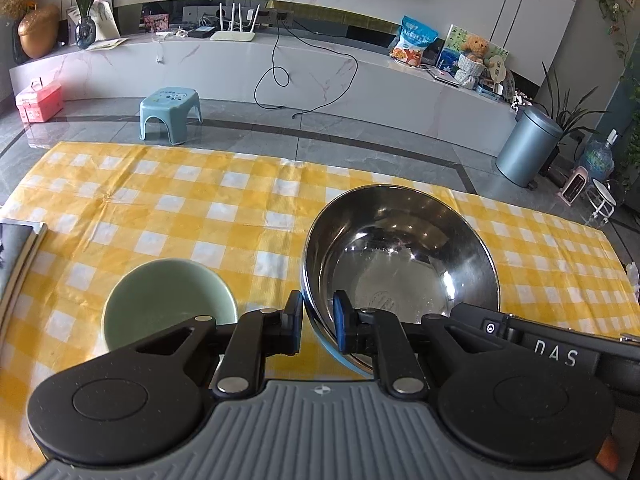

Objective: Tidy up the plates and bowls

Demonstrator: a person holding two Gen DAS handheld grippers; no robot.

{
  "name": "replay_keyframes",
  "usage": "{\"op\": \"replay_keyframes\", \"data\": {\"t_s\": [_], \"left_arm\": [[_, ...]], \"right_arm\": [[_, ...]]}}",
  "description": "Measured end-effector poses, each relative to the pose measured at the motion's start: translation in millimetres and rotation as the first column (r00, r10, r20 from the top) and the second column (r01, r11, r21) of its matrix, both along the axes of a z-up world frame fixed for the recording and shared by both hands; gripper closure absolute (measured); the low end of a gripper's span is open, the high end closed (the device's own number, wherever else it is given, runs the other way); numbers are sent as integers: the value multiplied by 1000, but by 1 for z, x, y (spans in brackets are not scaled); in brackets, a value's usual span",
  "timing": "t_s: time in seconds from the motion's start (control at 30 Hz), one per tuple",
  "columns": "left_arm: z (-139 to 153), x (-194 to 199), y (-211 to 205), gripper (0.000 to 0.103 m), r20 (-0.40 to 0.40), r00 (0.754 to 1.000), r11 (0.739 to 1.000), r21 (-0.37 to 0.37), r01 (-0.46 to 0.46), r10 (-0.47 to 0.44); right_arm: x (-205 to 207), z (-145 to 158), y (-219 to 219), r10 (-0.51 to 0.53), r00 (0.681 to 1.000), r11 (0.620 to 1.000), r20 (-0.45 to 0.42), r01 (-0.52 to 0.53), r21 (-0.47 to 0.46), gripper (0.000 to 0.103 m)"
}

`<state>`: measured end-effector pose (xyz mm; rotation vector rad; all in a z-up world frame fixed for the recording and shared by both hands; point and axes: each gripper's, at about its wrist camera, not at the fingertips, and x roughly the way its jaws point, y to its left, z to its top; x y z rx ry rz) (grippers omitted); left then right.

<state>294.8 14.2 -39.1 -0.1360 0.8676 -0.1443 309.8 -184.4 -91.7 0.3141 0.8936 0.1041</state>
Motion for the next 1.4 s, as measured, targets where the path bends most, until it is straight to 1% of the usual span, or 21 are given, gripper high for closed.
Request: {"op": "replay_keyframes", "data": {"t_s": [0.1, 0.23, 0.37, 0.6, 0.83, 1.17, 1.3, 1.4], "left_arm": [[10, -13, 1, 86, 1, 1000, 1000, -2, -2, 2], [26, -33, 8, 86, 16, 1000, 999, -29, -16, 16], [37, -59, 18, 86, 30, 999, 999, -41, -35, 36], [46, -109, 32, 86, 30, 996, 996, -39, -85, 86], [53, -153, 47, 86, 20, 991, 988, -83, -127, 129], [42, -198, 51, 86, -9, 988, 984, -83, -155, 155], [35, -208, 51, 86, -35, 986, 984, -71, -164, 162], [27, -216, 56, 85, -57, 984, 981, -78, -175, 171]], "right_arm": [[-15, 13, 0, 6, 1000, 1000, 6, -6, -2, 87], [-37, 31, 1, 20, 999, 1000, 39, -19, -14, 88], [-60, 45, 2, 34, 998, 999, 56, -34, 15, 88], [-111, 50, 15, 81, 995, 995, 57, -84, 56, 88], [-156, 55, 17, 123, 990, 986, 69, -129, 103, 88], [-197, 46, 11, 118, 992, 979, 51, -125, 159, 91], [-207, 40, 16, 130, 991, 980, 38, -134, 145, 91], [-212, 33, 21, 141, 990, 981, 21, -142, 135, 92]]}}
